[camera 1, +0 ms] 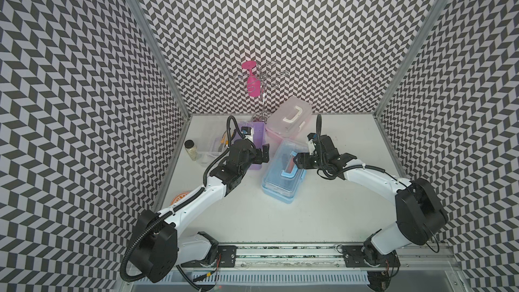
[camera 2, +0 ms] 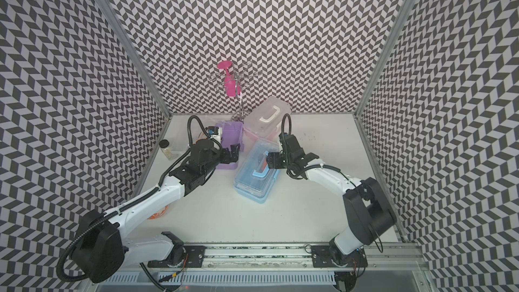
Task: Close toolboxes
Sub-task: Move the toolbox to the center of the board.
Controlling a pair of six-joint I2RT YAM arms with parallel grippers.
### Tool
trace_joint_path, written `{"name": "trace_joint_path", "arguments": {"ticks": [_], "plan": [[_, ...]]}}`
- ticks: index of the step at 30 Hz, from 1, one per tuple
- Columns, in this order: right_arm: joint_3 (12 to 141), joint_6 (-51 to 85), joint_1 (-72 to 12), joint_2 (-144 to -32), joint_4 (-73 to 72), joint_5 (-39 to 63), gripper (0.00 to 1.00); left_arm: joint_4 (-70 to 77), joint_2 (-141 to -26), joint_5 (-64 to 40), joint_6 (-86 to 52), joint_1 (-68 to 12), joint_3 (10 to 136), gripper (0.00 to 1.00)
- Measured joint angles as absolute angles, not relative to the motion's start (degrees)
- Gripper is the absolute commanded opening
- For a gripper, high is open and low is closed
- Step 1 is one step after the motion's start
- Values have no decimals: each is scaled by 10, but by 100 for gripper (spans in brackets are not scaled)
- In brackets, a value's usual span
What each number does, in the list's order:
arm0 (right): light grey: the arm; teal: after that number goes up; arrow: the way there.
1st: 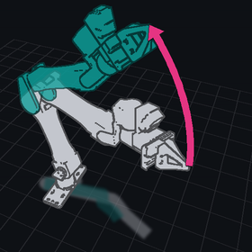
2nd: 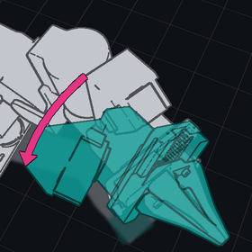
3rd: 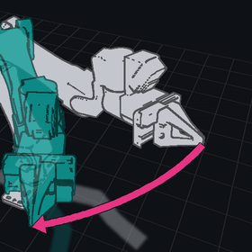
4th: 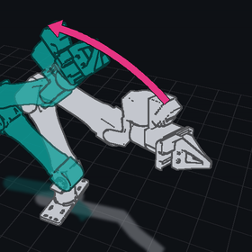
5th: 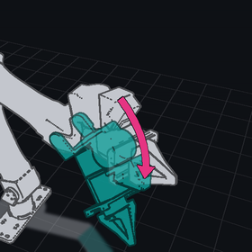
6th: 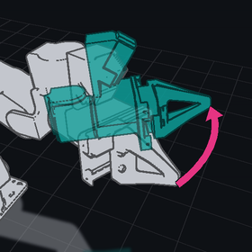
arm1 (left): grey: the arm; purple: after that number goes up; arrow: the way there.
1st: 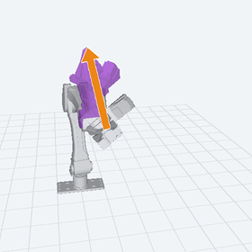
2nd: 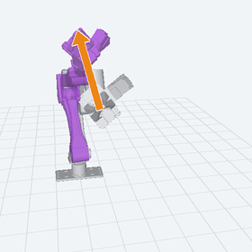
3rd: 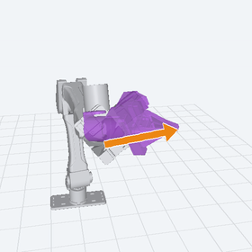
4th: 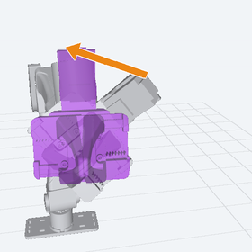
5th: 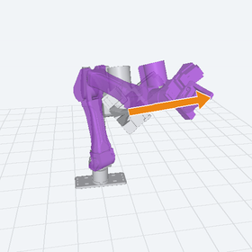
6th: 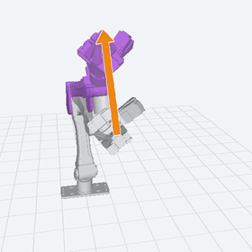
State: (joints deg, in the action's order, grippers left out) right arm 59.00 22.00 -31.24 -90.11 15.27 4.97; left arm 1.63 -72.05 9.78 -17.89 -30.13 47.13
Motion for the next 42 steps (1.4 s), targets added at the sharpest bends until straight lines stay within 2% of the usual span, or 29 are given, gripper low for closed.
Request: {"name": "trace_joint_path", "arguments": {"ticks": [10,18,28,42], "plan": [[634,233,-319,-937,163,-32,78,17,-708,91,-181,-283,451,99],[619,236,-289,-935,136,-29,77,17,-705,86,-181,-268,445,99],[579,234,-201,-902,121,-25,77,19,-704,76,-181,-254,438,99],[602,231,-78,-929,102,-41,76,21,-704,63,-186,-234,429,99]]}}
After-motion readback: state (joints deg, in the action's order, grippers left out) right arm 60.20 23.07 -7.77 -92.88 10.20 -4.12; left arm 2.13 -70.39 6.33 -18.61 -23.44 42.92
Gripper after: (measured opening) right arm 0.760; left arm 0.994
